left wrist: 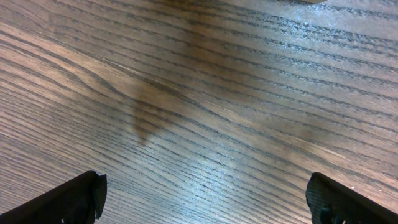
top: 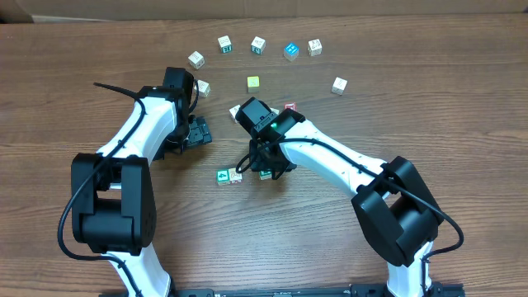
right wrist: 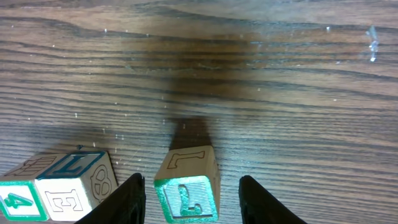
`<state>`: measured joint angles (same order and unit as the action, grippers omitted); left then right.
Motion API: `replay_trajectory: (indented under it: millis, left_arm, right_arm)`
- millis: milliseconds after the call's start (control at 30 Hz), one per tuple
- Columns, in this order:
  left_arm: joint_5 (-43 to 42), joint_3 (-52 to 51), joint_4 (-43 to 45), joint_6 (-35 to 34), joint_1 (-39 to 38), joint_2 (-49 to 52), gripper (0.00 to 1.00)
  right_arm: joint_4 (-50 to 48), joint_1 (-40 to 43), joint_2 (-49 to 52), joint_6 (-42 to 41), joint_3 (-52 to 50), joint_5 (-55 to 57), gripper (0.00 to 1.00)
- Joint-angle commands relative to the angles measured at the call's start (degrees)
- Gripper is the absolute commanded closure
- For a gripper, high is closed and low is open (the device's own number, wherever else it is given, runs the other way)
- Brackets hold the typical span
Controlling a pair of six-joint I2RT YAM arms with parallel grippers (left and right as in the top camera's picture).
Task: Form a horizontal line
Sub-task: 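Lower the green L block beside the teal L block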
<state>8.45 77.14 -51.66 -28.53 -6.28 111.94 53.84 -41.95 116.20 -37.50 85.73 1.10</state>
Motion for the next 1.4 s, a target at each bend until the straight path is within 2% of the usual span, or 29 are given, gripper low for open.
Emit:
replay_trajectory:
  millis: [0,500,600,833,1367]
  left_arm:
    - [0.7,-0.2,-0.1,-0.2,-0.1,0.6,0.01]
    - [0.7,-0.2,-0.1,-0.2,-0.1,0.6,0.01]
    - [0.7,-0.2,-0.1,-0.2,-0.1,0.6,0.0]
    - [0.7,-0.2,0.0,-0.2,-0.1,0.6,0.01]
    - [0.7,-0.2,0.0,-0.2,-0.1,0.6,0.0]
  right_arm:
    - [-0.7,-1.2,-0.9,0.0,-1.0,0.7,0.54]
    - [-3.1,-1.4,-0.8,0.0,-3.8,1.9,0.54]
    - [-3.2,-1.3,-0.8,0.0,-3.8,1.8,0.55]
    - [-5.4,-1.3,-0.8,0.0,-3.8,1.8,0.66]
    - [-6.0,-1.3,-0.8,0.0,-3.8,1.8,0.72]
